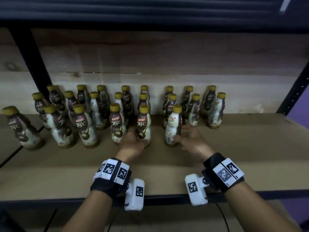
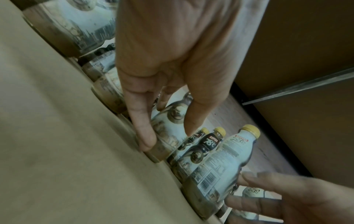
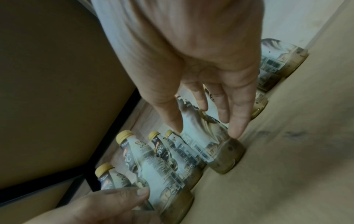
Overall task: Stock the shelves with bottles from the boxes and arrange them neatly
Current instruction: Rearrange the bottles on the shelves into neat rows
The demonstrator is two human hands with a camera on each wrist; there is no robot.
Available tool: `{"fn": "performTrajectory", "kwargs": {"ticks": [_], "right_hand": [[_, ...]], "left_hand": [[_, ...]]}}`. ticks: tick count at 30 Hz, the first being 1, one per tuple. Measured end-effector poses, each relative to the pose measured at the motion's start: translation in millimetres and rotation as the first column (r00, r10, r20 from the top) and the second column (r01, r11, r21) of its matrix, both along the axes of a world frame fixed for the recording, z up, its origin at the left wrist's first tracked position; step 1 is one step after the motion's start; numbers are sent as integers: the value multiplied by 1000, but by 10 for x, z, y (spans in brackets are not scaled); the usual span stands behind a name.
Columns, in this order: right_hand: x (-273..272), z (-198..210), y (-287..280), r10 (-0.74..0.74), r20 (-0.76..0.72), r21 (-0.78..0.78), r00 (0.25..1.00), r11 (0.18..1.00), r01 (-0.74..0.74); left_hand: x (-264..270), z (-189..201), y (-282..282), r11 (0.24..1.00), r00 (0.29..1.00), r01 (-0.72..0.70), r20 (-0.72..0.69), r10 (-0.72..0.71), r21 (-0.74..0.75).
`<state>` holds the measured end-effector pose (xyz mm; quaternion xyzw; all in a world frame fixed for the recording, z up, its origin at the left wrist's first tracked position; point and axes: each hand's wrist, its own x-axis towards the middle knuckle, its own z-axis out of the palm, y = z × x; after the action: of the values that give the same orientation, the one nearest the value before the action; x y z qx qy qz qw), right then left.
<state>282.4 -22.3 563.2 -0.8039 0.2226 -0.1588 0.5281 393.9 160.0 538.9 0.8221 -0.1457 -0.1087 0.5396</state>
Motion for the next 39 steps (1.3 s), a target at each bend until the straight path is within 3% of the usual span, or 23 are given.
{"fn": "performTrajectory", "kwargs": {"ticks": [6,8,12,15,17,21,25,28,32,35,39], "right_hand": [[-538,10,223,169,-35,-6,985,986,-169],[-723,-18,325,239,-31,29,971,971,-238],[-1082,-180,541,399,-100,18,911,916,-400],[-1271,-445,669,479,-193,-30,857,870,-493],[-1319,-716,741,503,-259,-62,824,843,-534],[-1243,-1445,780,522,-421,-56,741,801,-596],[-994,-2149,794,469,-572,-92,673,779,-621],[-722,-2509,817,417,-611,-113,673,795,-595],[-327,-2762,771,353,-603,-209,715,795,-569],[-20,-2907,702,365,-518,-334,774,746,-576],[388,-3057,593,318,-478,-435,819,725,-535]], "left_hand": [[-401,160,384,991,991,132,11,-132,-16],[-594,177,510,979,978,201,50,-203,40],[-1001,60,747,885,892,452,-39,-450,114],[-1182,-234,887,814,834,552,-109,-541,181],[-1261,-529,951,774,821,563,-94,-562,288],[-1350,-1229,1021,613,776,576,-125,-619,541],[-1289,-1877,1037,523,778,583,-242,-579,622],[-1072,-2200,987,501,792,571,-274,-546,650],[-653,-2459,800,476,797,528,-217,-564,703],[-310,-2645,668,527,838,456,-149,-524,717],[87,-2905,557,538,861,340,-26,-508,771]]}}
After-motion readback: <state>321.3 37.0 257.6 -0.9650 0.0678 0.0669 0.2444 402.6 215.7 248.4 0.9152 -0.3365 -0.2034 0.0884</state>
